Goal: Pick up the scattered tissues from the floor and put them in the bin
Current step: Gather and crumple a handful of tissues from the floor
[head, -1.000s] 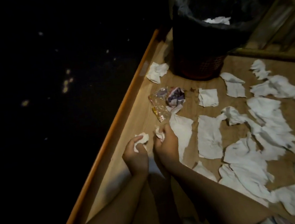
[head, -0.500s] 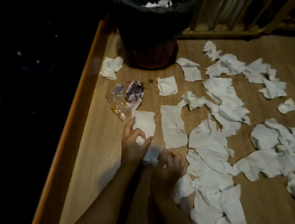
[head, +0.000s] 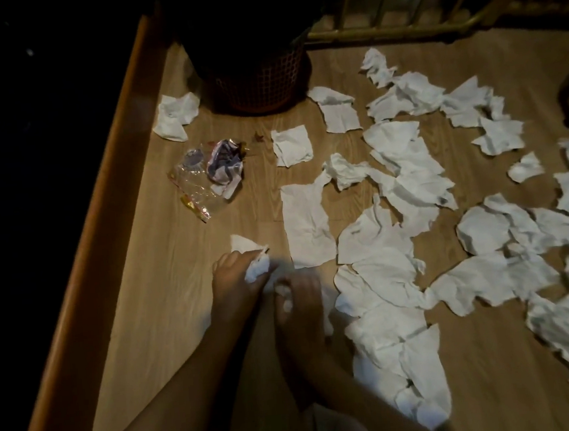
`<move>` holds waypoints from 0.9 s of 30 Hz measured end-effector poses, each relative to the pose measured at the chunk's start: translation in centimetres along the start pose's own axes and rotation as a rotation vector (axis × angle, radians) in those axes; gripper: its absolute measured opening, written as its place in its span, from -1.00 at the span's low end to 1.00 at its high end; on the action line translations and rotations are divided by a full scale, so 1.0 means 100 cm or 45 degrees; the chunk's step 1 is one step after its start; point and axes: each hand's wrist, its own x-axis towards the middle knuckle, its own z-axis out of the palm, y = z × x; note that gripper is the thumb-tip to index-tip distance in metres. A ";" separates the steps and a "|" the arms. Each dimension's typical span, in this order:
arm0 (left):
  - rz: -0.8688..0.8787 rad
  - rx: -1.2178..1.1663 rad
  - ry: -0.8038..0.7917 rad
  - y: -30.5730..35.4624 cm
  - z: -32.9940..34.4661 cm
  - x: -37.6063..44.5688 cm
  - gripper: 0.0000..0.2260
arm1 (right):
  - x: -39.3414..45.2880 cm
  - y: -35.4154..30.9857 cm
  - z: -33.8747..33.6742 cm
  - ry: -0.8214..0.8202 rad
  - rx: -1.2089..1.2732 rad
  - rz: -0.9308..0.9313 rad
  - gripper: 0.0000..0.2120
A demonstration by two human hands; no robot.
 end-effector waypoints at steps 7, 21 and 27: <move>-0.247 -0.342 0.214 0.049 0.010 0.015 -0.79 | 0.056 -0.011 -0.039 0.256 0.309 -0.122 -0.87; 1.159 -0.018 -0.786 0.071 0.065 -0.022 -0.53 | -0.006 0.103 -0.131 0.265 0.211 -0.199 -0.80; 1.285 0.348 -0.843 0.059 0.083 -0.035 -0.56 | -0.040 0.137 -0.125 0.118 -0.224 -0.124 -0.63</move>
